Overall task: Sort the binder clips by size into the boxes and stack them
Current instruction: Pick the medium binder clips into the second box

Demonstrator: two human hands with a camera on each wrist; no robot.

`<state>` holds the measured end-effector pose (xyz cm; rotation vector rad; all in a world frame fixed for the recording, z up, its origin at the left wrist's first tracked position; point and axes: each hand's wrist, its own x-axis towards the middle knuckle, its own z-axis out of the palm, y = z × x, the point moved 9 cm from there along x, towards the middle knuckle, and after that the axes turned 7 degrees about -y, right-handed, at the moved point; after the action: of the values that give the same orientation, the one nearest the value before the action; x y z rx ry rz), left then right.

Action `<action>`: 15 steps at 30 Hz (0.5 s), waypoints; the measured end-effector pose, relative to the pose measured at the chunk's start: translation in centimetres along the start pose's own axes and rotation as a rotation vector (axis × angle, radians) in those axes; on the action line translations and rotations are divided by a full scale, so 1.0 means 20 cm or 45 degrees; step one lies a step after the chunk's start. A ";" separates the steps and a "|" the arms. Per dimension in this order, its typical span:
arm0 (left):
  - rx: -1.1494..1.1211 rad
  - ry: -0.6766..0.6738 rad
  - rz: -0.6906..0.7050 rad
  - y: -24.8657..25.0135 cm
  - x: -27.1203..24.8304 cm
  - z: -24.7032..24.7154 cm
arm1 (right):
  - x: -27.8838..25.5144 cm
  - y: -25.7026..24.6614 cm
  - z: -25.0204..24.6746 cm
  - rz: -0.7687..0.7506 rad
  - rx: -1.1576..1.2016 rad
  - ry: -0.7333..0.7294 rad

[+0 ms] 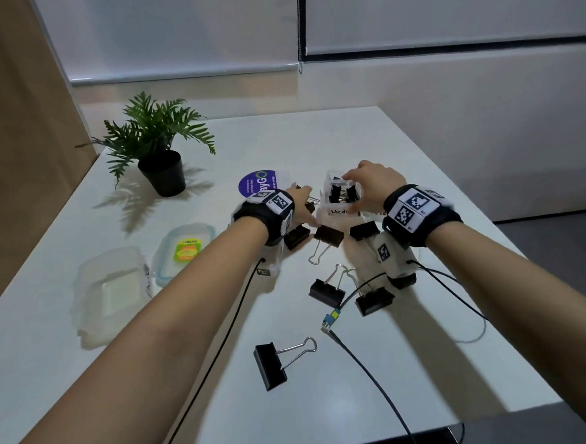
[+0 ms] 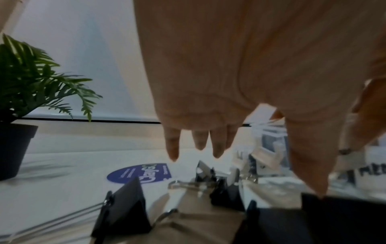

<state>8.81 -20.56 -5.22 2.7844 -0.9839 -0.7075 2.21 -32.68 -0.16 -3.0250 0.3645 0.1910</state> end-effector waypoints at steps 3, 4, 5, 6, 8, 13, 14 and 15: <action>0.047 -0.071 -0.045 -0.05 0.04 0.07 | 0.02 0.01 0.05 0.025 -0.043 -0.075; 0.046 -0.075 -0.037 -0.05 0.05 0.08 | 0.02 0.02 0.06 0.028 -0.049 -0.093; 0.042 -0.067 -0.031 -0.06 0.05 0.08 | 0.02 0.02 0.07 0.029 -0.046 -0.106; 0.045 -0.057 -0.032 -0.07 0.05 0.07 | 0.02 0.01 0.08 0.032 -0.036 -0.117; 0.067 -0.048 -0.050 -0.10 0.03 0.05 | 0.01 0.01 0.09 0.041 -0.012 -0.144; 0.080 -0.061 -0.057 -0.18 -0.09 0.07 | 0.00 0.01 0.09 0.069 0.045 -0.202; 0.054 -0.062 -0.057 -0.20 -0.11 0.07 | -0.01 0.02 0.09 0.070 0.043 -0.210; 0.022 -0.057 -0.052 -0.21 -0.14 0.07 | -0.01 0.01 0.10 0.069 0.041 -0.220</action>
<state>8.64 -15.40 -6.50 2.8226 -0.9479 -0.7736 1.65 -32.67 -2.16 -2.9404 0.4301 0.4419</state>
